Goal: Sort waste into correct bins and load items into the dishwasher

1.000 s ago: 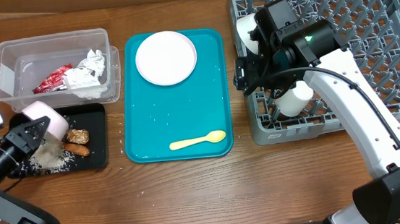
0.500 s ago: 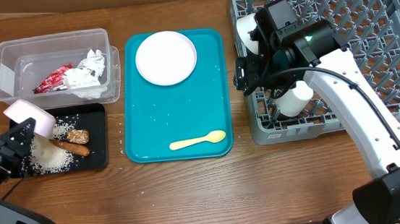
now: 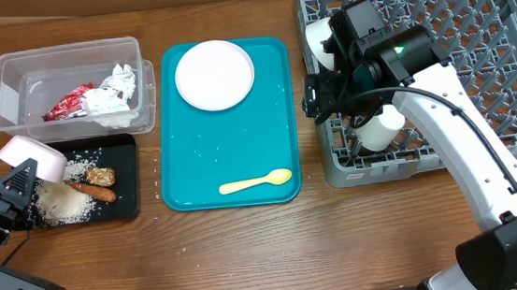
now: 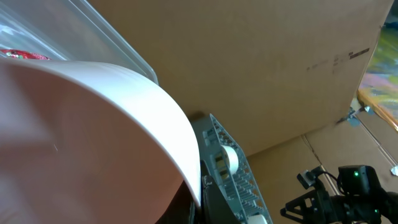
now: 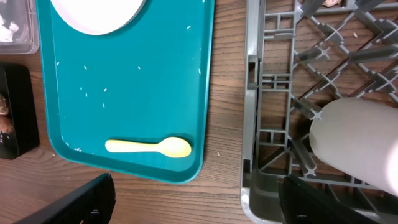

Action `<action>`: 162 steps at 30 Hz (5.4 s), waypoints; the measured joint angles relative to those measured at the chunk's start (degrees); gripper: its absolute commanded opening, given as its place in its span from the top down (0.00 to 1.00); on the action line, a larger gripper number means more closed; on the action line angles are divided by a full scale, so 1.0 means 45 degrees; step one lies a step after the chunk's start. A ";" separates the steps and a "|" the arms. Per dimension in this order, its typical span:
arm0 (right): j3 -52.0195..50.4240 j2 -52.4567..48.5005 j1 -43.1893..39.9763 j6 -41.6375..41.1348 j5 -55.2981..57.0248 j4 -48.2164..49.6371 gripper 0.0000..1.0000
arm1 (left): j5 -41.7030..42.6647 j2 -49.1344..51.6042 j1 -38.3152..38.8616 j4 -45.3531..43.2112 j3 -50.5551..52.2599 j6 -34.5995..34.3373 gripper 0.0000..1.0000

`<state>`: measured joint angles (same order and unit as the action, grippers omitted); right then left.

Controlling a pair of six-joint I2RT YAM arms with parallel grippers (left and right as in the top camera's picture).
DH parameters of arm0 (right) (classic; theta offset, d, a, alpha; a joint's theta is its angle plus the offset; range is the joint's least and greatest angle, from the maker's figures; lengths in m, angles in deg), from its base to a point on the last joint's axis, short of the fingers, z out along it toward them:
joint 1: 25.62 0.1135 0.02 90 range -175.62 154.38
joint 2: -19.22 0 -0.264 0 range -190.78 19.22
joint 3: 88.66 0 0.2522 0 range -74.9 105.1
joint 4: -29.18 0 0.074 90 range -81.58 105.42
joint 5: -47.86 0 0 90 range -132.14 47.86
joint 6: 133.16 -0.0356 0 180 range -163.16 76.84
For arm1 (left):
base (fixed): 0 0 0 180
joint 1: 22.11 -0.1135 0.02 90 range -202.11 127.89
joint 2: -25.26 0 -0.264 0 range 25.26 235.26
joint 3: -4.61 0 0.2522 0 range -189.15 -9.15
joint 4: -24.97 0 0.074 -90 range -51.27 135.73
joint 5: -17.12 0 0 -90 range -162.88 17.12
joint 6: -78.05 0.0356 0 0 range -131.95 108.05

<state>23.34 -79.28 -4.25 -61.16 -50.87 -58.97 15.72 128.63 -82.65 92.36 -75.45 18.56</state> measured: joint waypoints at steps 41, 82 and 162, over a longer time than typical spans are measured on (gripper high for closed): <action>0.0000 0.0000 0.0000 0.0005 0.0000 0.0442 0.12 | -1.6835 0.0262 1.8608 -0.0831 -0.4221 -0.6766 0.96; -0.0005 -0.0986 0.1035 -0.1292 -0.0680 0.3434 0.22 | -1.8899 0.2322 1.4581 0.6139 -1.2925 -1.0467 0.45; 0.1783 -0.4575 -0.0860 -0.1336 1.8083 0.2997 0.96 | -1.8360 0.2322 1.3809 0.6222 -1.2939 -1.0535 0.33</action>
<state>31.36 -99.87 -8.12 -67.17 30.51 -45.48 -66.90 139.08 -20.51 120.35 -133.68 -28.85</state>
